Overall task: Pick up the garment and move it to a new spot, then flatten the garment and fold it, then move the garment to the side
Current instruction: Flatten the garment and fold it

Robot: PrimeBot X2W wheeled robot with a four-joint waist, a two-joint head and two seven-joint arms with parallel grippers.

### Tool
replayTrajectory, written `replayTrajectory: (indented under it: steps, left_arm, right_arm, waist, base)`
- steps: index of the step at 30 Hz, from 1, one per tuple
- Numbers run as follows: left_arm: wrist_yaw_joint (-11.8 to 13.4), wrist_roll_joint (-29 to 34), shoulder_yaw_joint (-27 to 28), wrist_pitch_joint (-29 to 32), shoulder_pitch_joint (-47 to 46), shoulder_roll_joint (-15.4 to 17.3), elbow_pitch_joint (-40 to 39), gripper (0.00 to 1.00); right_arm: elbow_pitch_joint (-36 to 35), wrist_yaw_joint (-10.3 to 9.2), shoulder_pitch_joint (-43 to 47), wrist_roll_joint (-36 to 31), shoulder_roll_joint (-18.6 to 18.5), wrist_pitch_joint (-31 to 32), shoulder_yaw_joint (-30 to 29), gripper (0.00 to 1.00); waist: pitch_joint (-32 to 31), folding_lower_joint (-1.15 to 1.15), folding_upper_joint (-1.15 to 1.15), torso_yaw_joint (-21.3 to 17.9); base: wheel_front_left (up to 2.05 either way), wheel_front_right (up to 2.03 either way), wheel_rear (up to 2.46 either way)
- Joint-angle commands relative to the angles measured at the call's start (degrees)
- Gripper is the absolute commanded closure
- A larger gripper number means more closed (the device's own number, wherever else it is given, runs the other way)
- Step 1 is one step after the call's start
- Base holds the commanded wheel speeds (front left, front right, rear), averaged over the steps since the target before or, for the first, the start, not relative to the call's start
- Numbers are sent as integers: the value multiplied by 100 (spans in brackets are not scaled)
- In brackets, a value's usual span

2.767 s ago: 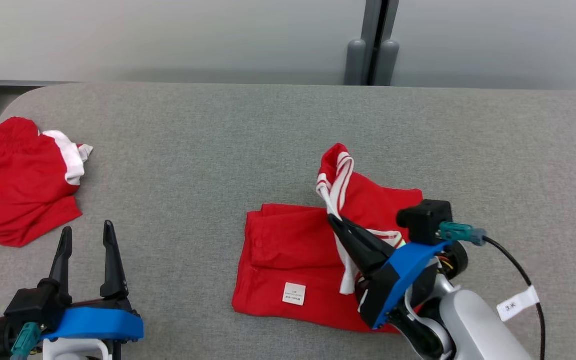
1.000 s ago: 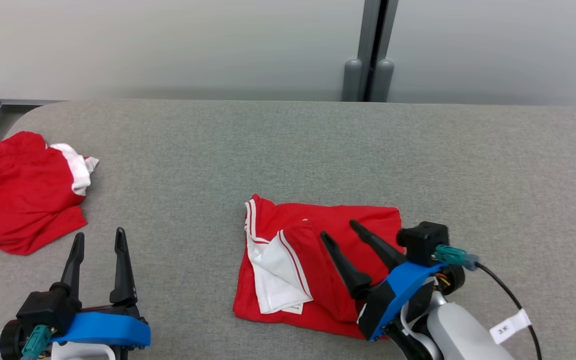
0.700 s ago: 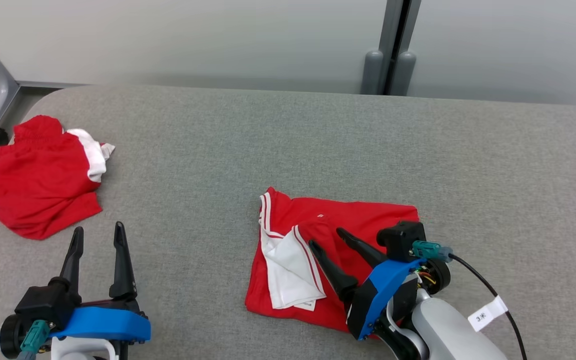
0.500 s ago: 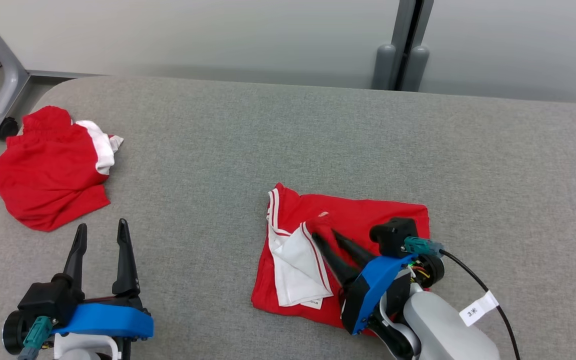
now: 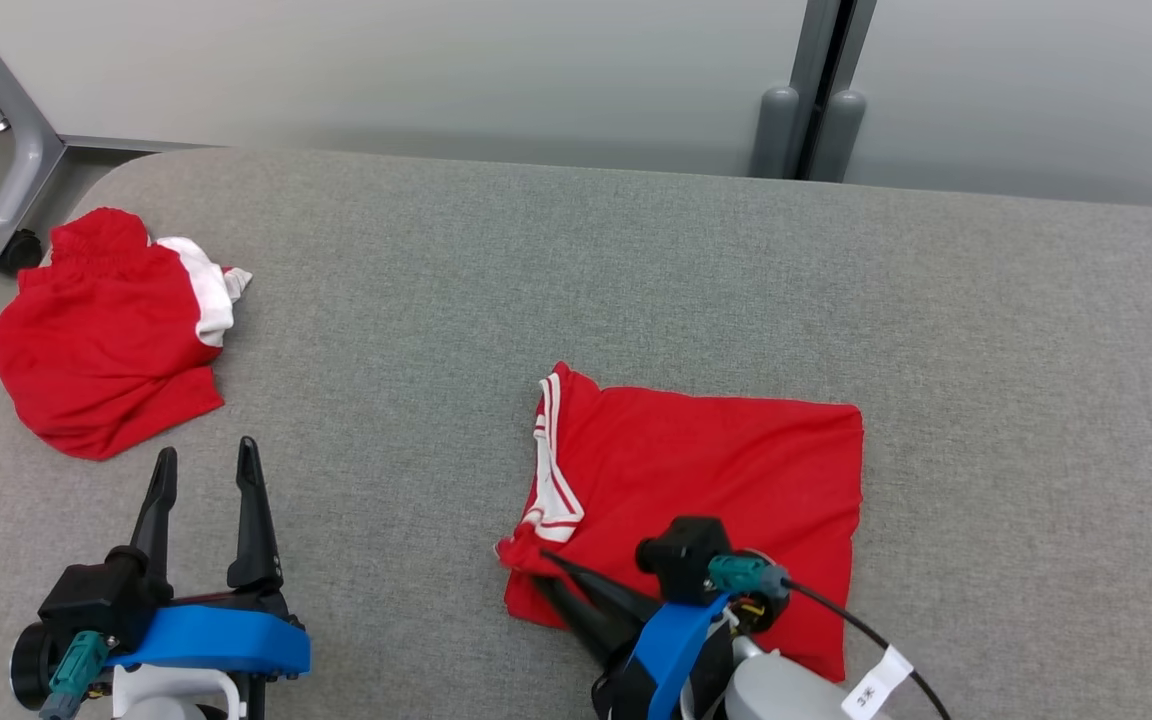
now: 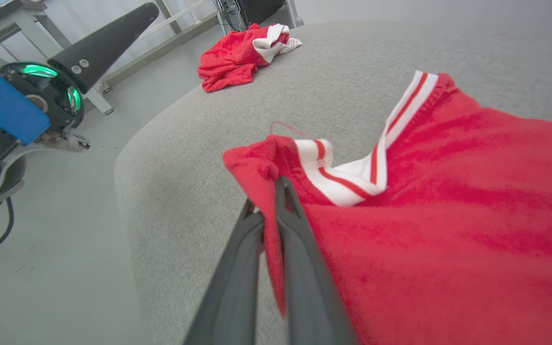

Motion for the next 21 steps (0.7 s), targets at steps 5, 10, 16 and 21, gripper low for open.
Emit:
replayTrajectory:
  steps: [5,10,16,21]
  left_arm:
    - [-12,-7,-7,-24,-56,26,30,0]
    - [-12,17,48,-24,26,40,17,0]
    - [-12,70,118,-24,94,28,-47,0]
    - [-12,111,165,-24,188,44,-83,0]
  right_arm:
    - [-6,1,86,214,-11,-100,384,0]
    - [16,1,11,246,-10,-333,297,0]
    - [-61,1,9,90,-187,-564,-369,0]
    - [-182,1,203,-237,-351,-631,-1365,0]
  waist:
    - [-37,0,0,-55]
    - [-116,0,0,-175]
    - [-231,0,0,-398]
    - [-362,0,0,-604]
  base:
    - [0,0,0]
    - [0,0,0]
    - [0,0,0]
    - [0,0,0]
